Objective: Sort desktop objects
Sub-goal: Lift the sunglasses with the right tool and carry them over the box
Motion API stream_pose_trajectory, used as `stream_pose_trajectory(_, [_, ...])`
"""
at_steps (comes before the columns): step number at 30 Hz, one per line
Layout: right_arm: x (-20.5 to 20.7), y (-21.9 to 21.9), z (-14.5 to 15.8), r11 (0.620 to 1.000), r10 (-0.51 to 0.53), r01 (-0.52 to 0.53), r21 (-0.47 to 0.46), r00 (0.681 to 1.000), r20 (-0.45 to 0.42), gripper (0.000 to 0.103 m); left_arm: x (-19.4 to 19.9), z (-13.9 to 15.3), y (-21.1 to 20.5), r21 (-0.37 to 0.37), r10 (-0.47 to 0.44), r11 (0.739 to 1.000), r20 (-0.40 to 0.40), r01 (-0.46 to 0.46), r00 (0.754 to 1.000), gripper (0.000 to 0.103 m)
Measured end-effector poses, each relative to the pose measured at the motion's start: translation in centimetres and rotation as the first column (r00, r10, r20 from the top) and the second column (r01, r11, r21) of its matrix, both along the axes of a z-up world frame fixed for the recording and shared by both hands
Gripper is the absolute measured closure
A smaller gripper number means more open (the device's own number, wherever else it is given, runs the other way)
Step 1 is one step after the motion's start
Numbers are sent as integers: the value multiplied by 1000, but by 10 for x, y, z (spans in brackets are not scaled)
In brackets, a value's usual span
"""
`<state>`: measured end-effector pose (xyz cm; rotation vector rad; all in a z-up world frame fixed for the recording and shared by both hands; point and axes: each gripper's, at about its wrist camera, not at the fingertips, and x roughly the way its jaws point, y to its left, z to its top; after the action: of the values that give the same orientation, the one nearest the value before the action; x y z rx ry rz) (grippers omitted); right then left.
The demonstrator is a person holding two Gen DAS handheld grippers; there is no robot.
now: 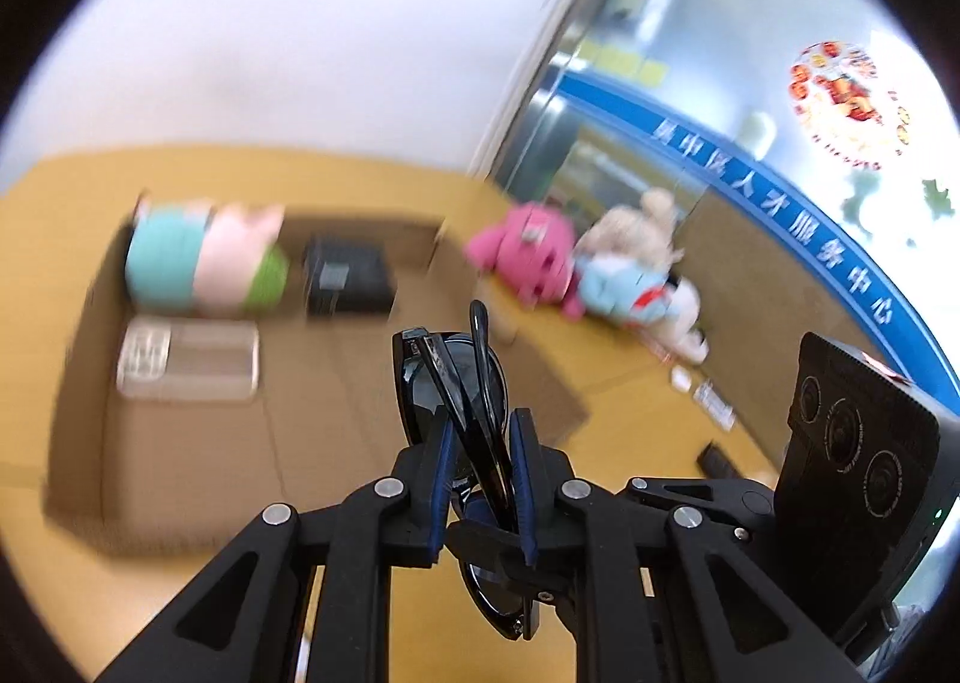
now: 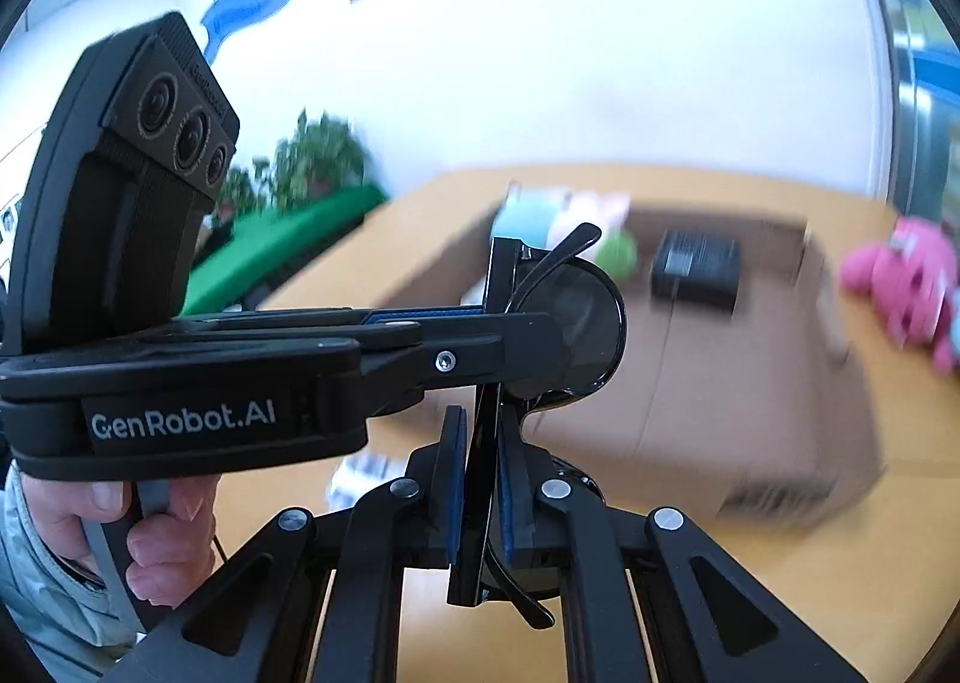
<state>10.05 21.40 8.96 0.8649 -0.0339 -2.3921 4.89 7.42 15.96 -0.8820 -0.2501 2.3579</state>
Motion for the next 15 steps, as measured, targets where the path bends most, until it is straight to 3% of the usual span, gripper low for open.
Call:
stream_pose_trajectory(4, [-38, 8, 38, 1000, -31, 31, -3, 997, -71, 95, -36, 36, 14, -5, -37, 999, -67, 36, 997, 86])
stream_pose_trajectory(8, [-88, 21, 62, 998, -63, 63, -3, 995, -76, 96, -86, 56, 31, 13, -79, 997, -60, 80, 995, 86])
stream_pose_trajectory(11, [-129, 33, 64, 996, -87, 87, 12, 995, -42, 96, -124, 54, 44, 21, -101, 995, -29, 102, 994, 86])
stream_pose_trajectory(15, [-186, 54, 41, 992, -123, 123, 8, 989, 80, 96, -178, 21, 65, 40, -134, 991, 86, 131, 987, 86])
